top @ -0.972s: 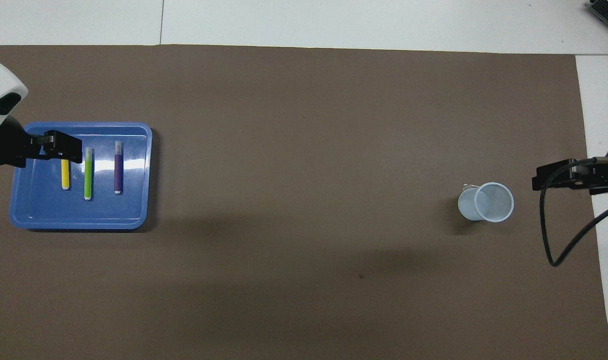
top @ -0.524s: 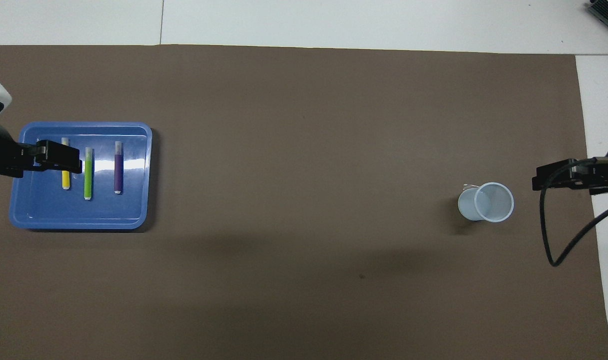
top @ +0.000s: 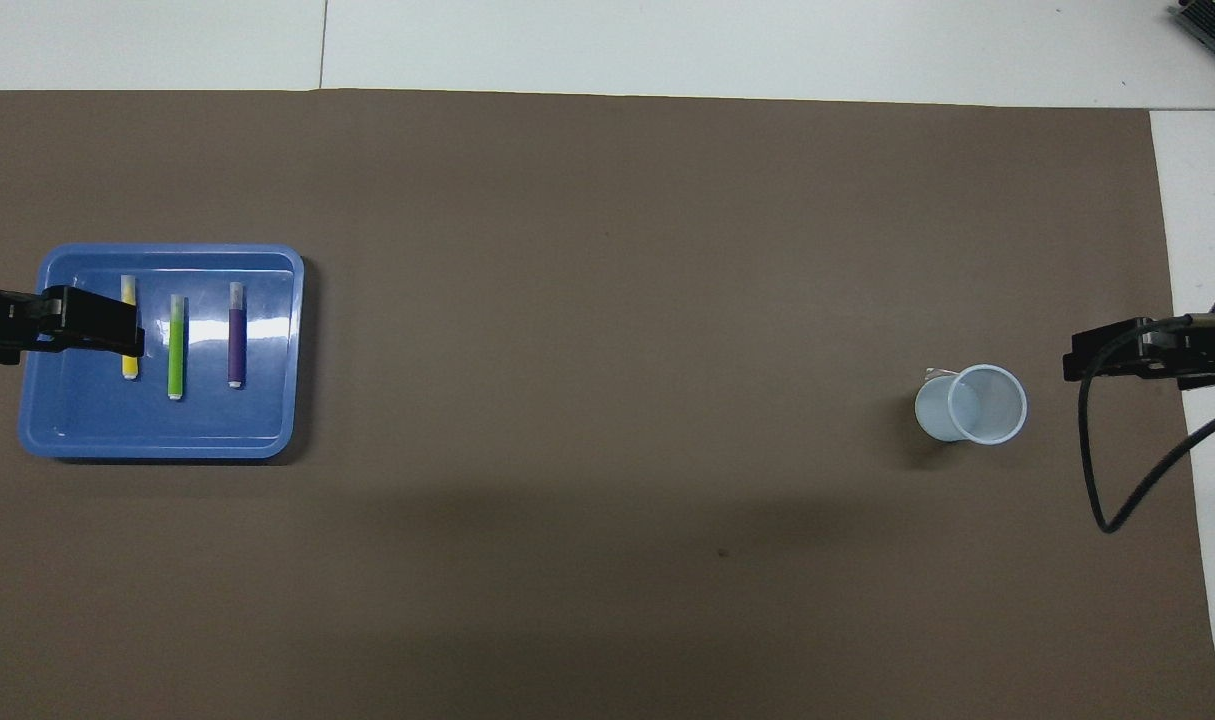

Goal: Right arm passes pens to left for tray arrangement

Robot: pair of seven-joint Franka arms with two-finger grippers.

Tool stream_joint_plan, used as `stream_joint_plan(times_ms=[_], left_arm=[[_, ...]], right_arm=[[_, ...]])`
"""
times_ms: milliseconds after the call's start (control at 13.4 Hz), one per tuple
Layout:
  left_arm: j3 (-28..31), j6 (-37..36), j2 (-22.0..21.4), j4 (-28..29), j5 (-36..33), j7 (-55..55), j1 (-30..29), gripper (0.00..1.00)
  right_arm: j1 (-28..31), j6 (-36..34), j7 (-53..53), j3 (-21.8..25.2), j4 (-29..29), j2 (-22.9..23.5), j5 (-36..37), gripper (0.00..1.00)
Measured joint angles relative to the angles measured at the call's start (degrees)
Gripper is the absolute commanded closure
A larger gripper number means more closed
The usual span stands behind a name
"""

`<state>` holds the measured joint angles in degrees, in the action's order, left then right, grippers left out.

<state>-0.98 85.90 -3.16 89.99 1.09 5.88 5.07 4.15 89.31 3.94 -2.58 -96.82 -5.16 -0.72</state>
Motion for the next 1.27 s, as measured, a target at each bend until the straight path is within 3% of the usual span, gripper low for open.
stream_joint_plan(times_ms=[1272], left_arm=[[2.83,-1.88,0.00,-2.08,0.43,-0.75,-0.03,0.00]], right_arm=[[0.00,0.00,0.00,0.00,0.00,0.00,0.00,0.00]])
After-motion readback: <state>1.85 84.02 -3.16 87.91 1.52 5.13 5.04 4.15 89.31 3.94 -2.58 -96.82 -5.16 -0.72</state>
